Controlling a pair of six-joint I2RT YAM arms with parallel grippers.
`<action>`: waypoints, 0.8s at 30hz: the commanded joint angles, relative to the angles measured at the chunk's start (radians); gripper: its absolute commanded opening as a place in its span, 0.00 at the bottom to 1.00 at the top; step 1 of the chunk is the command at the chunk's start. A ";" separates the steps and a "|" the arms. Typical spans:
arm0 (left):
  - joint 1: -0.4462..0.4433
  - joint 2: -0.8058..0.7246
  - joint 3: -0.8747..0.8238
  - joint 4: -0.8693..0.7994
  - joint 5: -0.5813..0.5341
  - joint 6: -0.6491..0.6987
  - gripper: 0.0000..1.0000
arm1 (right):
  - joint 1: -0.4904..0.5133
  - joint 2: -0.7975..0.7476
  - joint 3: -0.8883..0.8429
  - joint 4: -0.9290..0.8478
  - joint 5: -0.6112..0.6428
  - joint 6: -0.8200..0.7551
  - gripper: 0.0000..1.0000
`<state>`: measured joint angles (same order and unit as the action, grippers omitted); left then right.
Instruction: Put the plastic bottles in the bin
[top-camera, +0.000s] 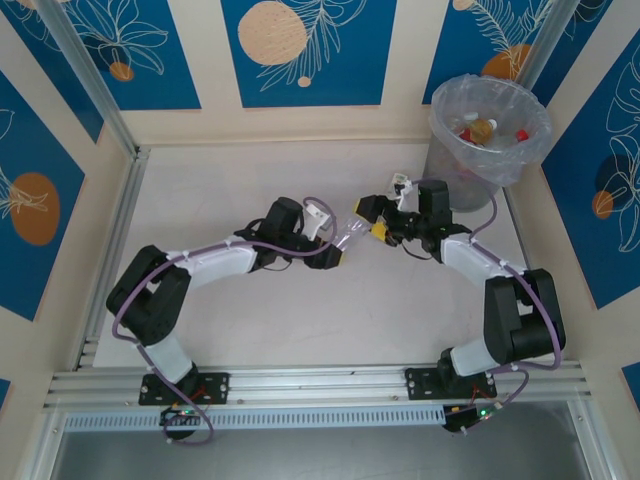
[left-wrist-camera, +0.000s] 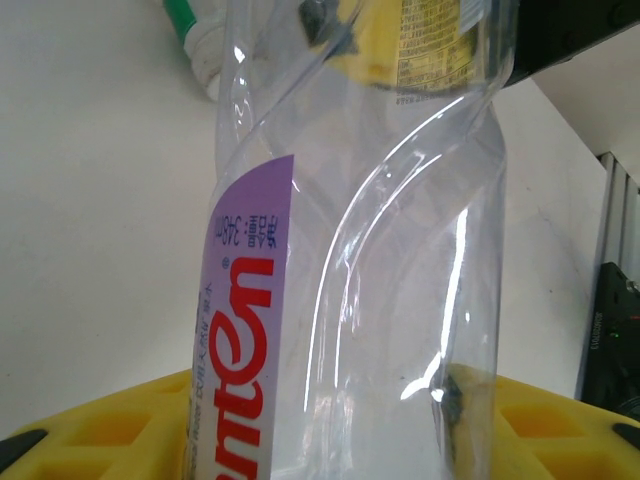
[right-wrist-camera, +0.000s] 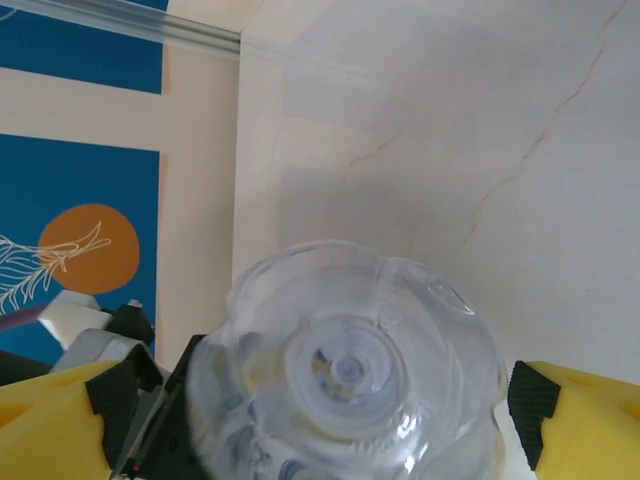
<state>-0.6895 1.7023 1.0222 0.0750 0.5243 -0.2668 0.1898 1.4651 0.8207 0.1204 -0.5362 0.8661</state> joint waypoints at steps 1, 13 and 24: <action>-0.016 0.021 0.038 0.034 0.042 -0.016 0.51 | 0.018 0.032 0.042 -0.001 -0.045 -0.024 0.97; -0.023 0.047 0.066 0.028 0.041 -0.028 0.51 | 0.030 0.019 0.066 -0.075 -0.009 -0.078 0.74; -0.024 0.036 0.077 0.022 0.049 -0.036 0.55 | 0.029 -0.035 0.059 -0.108 0.016 -0.098 0.61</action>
<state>-0.7021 1.7382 1.0710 0.0906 0.5499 -0.2840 0.2119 1.4628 0.8623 0.0326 -0.5045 0.7937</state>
